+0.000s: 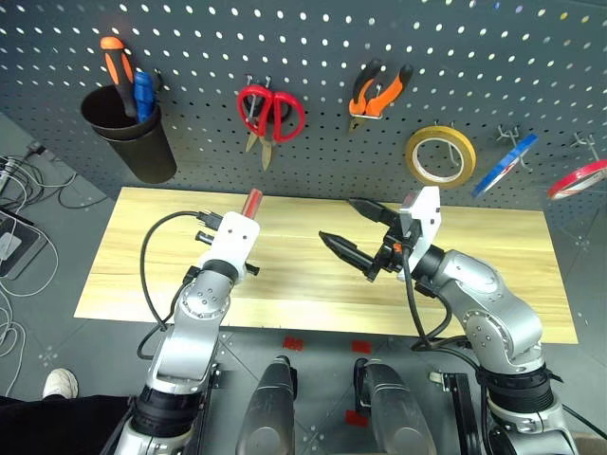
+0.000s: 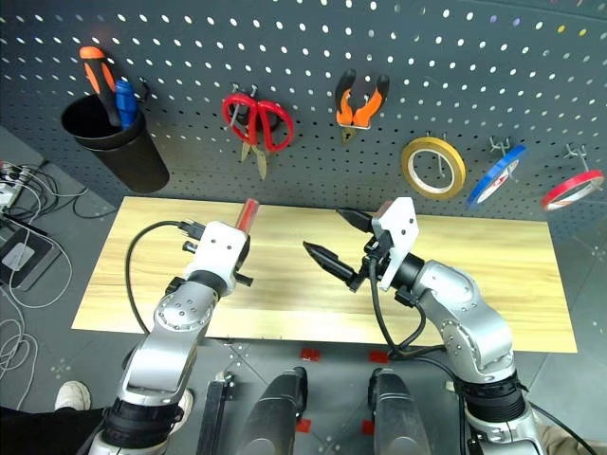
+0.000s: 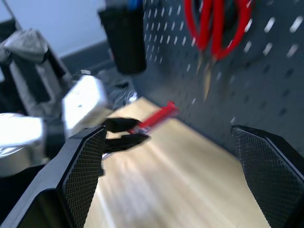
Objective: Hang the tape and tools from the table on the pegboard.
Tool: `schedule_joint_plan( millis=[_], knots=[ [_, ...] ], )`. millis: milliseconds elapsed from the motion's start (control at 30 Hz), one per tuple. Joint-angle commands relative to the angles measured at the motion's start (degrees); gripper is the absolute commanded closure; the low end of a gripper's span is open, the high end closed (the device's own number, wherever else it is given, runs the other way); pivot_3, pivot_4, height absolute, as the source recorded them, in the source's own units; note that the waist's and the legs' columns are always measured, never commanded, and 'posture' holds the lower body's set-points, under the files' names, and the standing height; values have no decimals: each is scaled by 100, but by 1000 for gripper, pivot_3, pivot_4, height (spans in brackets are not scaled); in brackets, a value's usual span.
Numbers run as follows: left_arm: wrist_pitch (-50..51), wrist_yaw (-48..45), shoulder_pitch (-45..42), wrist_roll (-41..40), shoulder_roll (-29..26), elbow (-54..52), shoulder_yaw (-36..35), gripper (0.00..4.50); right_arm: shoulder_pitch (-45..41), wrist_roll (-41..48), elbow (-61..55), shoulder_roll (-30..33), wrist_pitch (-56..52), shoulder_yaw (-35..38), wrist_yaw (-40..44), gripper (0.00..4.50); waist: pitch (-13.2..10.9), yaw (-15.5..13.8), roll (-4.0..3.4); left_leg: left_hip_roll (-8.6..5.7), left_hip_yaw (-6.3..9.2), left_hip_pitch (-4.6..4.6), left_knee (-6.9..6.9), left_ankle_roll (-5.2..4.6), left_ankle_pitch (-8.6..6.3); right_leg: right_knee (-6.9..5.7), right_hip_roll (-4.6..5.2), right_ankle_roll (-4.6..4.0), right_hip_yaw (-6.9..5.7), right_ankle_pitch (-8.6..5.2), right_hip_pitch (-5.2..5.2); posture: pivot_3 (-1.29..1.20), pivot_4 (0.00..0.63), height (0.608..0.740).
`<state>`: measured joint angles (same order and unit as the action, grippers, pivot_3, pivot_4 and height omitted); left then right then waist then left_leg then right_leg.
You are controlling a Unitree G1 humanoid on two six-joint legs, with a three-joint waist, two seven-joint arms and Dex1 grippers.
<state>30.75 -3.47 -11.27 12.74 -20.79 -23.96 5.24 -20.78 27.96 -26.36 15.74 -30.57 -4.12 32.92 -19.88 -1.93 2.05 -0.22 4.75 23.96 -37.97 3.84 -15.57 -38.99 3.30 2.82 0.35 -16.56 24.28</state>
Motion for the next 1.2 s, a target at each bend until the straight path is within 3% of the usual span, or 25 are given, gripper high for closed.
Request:
schedule_joint_plan(
  millis=[33, 267, 667, 900, 1200],
  knots=[
    [-651, 357, -138, 422, -17, -622, -195, 3622, -91, 104, -360, -148, 233, 134, -207, 0, 130, -47, 0, -1, -1, 0, 0, 1, 0, 0, 0, 0, -1, 0, -1, 193, 191, 740],
    [-1265, 478, -1189, 624, -231, -473, -707, 3622, -289, -56, -174, -368, 599, 132, -415, 0, 418, -158, 11, -6, -6, -8, -2, 1, 1, 0, -4, 0, -2, 0, -12, 199, 161, 740],
    [-2002, 698, -3292, 458, -454, 1577, -1219, 3622, -872, -169, 92, -645, 702, -57, -665, 0, 561, -232, 19, -5, -6, -9, -14, 2, 2, -9, -12, -3, -4, 2, -12, 190, 153, 740],
    [-2589, 881, -3812, 366, -466, 2584, -1236, 3622, -1018, -326, 271, -785, 746, -245, -786, 0, 598, -229, 18, -6, -8, -10, -11, 2, 2, -8, -12, -3, -3, 2, -9, 188, 153, 740],
    [-2645, 1113, -3754, 72, -339, 3168, -1480, 3622, -1080, -441, 466, -828, 771, -259, -794, 0, 606, -185, 23, -6, -7, -9, -15, 1, 2, -12, -12, -3, -4, 2, -9, 188, 173, 740]
  ],
)
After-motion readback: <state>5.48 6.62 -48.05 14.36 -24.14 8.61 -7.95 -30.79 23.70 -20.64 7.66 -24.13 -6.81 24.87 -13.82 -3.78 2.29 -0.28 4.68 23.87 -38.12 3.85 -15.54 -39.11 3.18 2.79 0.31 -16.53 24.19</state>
